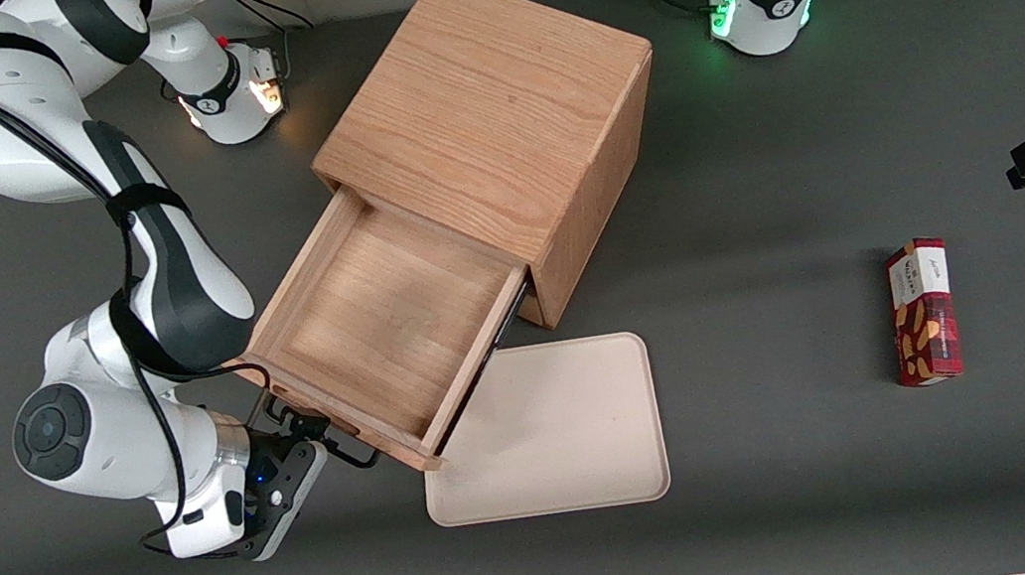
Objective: Open upper drawer
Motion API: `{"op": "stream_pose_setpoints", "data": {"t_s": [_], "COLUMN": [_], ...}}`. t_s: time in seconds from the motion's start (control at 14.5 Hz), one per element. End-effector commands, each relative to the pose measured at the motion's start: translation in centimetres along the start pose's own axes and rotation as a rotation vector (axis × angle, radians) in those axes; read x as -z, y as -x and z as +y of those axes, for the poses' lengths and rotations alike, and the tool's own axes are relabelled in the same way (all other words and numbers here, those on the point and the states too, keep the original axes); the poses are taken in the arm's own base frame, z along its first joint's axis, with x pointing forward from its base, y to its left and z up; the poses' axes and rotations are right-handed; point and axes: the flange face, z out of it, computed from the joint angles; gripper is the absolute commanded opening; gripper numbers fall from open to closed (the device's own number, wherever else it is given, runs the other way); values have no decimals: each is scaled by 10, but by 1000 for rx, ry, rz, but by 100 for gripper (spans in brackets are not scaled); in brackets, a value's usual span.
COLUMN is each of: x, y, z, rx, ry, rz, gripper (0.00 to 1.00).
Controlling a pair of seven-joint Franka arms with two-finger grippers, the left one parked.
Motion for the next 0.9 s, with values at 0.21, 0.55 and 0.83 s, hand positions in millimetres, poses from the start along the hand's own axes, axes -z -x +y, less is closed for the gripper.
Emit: {"op": "stream_pose_setpoints", "data": {"t_s": [0.21,0.55,0.83], "x": [69,124,155], "y": [-2,31,84], "z": [-20,-62,-87], "rx": [-72,-107,-147], "ry": [28,21,46], "rz": [-22,-118,-178], "gripper": [100,100,100]}}
